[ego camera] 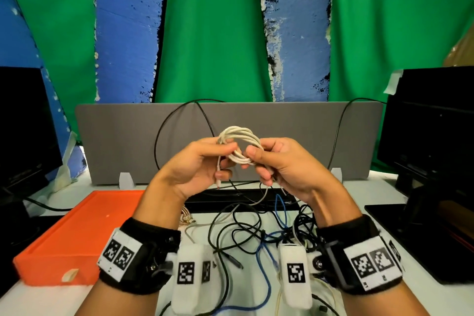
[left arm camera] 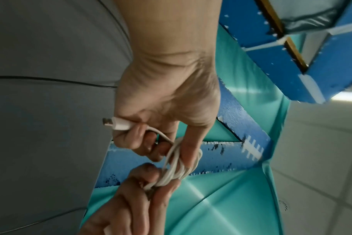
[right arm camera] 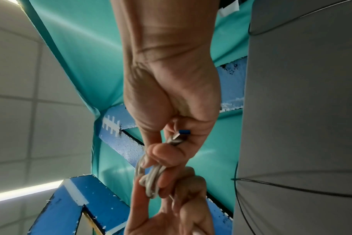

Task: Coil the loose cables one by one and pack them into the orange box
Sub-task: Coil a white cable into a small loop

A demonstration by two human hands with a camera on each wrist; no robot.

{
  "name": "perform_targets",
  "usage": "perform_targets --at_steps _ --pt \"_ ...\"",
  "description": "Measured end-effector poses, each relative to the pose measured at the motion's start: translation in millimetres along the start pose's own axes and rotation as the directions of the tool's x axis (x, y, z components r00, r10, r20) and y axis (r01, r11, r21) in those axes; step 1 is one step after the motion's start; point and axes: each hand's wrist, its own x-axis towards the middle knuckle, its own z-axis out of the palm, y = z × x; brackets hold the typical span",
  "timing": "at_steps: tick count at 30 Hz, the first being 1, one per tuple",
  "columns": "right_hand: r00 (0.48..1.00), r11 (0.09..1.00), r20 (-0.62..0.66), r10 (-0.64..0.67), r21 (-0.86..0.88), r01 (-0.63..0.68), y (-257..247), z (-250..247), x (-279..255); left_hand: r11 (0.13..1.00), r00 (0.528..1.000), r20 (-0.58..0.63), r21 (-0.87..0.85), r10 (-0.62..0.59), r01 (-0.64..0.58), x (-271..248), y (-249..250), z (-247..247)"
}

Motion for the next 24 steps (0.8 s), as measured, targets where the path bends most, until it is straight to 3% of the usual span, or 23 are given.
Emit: perform_targets --at_steps 2,5,10,14,17,21,24 --pt "0.999 0.994 0.048 0.011 0.112 -0.016 3.3 4.8 1.6 0.998 0.997 0.076 -0.064 0.020 -0.015 -0.7 -2.6 -1.0" --pt "0.998 0.985 0.053 0.037 0.169 -0.046 5.1 15.1 3.7 0.996 0.995 0.079 -0.068 0.061 -0.055 -1.8 -5.0 -3.0" --pt "0.975 0.998 -0.216 -0.058 0.011 0.062 0.9 25.0 6.4 0.956 0.987 -0.086 0.274 0.135 -0.107 -5.3 2.0 -6.6" --pt "0.949 0.993 -0.295 -0.109 0.017 0.119 -1.1 30.2 5.0 0.895 0.972 -0.172 0.440 0.162 -0.071 -5.9 9.9 3.5" --pt "0.961 0.988 -0.264 -0.082 0.103 0.113 -9.0 27.4 2.5 0.805 0.910 -0.272 0.585 0.312 -0.101 -4.2 13.8 9.2" --pt "0.975 0.970 -0.221 -0.039 0.227 0.090 -17.8 21.6 -2.0 0.674 0.749 -0.354 0.720 0.561 -0.164 -3.1 15.6 20.4" --pt "0.965 0.976 -0.256 -0.055 0.192 0.107 -17.0 18.4 -2.1 0.636 0.718 -0.374 0.762 0.587 -0.124 -5.0 16.6 26.4"
